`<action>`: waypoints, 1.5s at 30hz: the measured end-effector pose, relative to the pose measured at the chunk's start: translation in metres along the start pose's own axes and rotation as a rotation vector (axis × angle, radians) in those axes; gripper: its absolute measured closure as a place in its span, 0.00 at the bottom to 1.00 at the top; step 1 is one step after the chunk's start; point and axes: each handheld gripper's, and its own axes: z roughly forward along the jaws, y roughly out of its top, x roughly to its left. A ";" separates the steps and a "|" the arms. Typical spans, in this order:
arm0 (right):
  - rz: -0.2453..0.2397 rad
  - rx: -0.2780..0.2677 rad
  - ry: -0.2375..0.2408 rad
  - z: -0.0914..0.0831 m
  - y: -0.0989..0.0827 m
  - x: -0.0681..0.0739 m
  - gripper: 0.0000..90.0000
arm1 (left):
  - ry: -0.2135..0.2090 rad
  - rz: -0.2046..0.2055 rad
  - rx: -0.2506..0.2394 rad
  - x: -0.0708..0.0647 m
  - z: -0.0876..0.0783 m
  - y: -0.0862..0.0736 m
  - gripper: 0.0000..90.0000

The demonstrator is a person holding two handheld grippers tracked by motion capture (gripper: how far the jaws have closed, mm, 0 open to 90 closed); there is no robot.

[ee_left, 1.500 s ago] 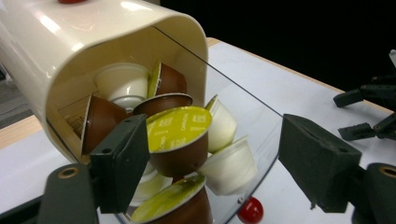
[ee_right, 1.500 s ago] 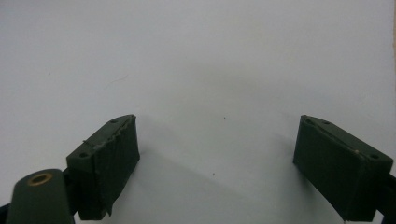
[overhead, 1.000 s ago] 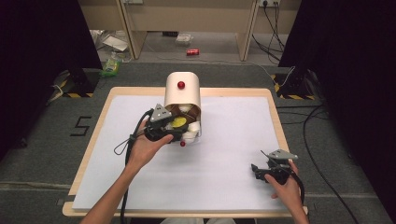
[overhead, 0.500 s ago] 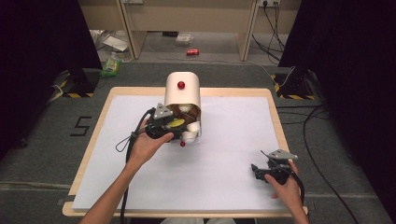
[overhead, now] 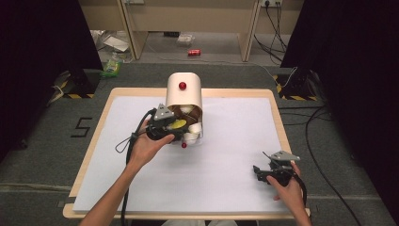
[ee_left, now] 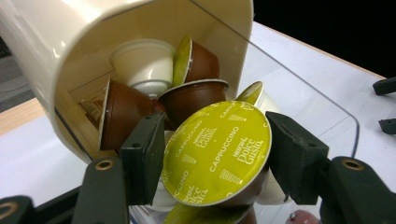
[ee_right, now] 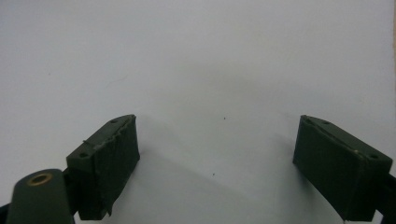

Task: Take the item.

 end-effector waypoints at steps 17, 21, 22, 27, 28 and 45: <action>0.004 0.001 0.000 0.000 0.000 0.000 0.16 | -0.057 0.002 -0.041 0.002 -0.036 0.012 0.44; 0.005 0.002 0.000 0.000 0.000 0.000 0.16 | -0.052 -0.006 -0.048 0.008 -0.047 0.008 0.44; 0.002 0.001 0.000 0.000 0.000 0.000 0.16 | -0.048 -0.004 -0.046 0.010 -0.049 0.006 0.44; 0.004 0.001 0.001 0.000 0.000 0.000 0.16 | -0.029 -0.021 -0.054 0.020 -0.057 -0.003 0.44; 0.004 0.001 0.001 0.000 0.000 0.000 0.16 | -0.024 -0.032 -0.057 0.023 -0.059 -0.005 0.44; 0.004 0.001 0.000 0.000 0.000 0.000 0.16 | 0.061 -0.113 -0.081 0.060 -0.078 -0.042 0.44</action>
